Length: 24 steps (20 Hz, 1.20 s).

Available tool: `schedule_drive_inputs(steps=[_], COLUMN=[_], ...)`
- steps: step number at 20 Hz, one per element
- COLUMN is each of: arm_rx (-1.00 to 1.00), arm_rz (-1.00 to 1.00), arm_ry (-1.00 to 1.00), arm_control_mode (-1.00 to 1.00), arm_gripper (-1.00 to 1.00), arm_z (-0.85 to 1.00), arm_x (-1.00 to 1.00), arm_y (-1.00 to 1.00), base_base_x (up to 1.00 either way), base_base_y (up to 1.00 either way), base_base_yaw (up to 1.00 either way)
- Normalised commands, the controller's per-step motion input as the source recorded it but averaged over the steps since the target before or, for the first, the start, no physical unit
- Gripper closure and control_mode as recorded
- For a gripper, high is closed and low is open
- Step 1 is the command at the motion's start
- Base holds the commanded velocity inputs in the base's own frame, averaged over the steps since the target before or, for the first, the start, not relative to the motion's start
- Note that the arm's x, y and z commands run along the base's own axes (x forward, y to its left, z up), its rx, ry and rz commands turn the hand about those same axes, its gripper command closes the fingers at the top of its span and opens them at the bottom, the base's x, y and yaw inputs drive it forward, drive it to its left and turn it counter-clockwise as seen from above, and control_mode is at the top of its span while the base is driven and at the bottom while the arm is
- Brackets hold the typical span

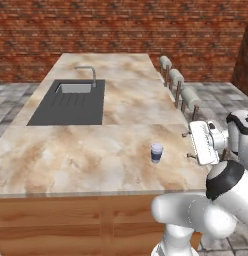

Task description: Move the drinks to the dining counter.

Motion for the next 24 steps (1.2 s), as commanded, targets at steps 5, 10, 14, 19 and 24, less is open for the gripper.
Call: schedule_drive_inputs(steps=[5,10,14,19,24], arm_rx=[-0.08,-0.07,0.00,0.00,0.00], arm_rz=[0.14,0.11,0.00,0.00,0.00], arm_ry=[-0.28,-0.15,0.00,0.00,0.00], arm_control_mode=[-1.00,-1.00,1.00,1.00,1.00], arm_gripper=[-1.00,-1.00,-1.00,-1.00,-1.00], arm_z=[0.00,-0.03,0.00,0.00,0.00], arm_x=[-0.59,-0.10,0.01,0.00,0.00], arm_y=[0.33,0.41,0.01,0.00,0.00], base_base_x=[0.00,0.00,0.00,-0.70,-1.00], base_base_y=[0.00,0.00,0.00,-0.07,-0.29], base_base_yaw=[0.00,0.00,0.00,0.00,0.00])
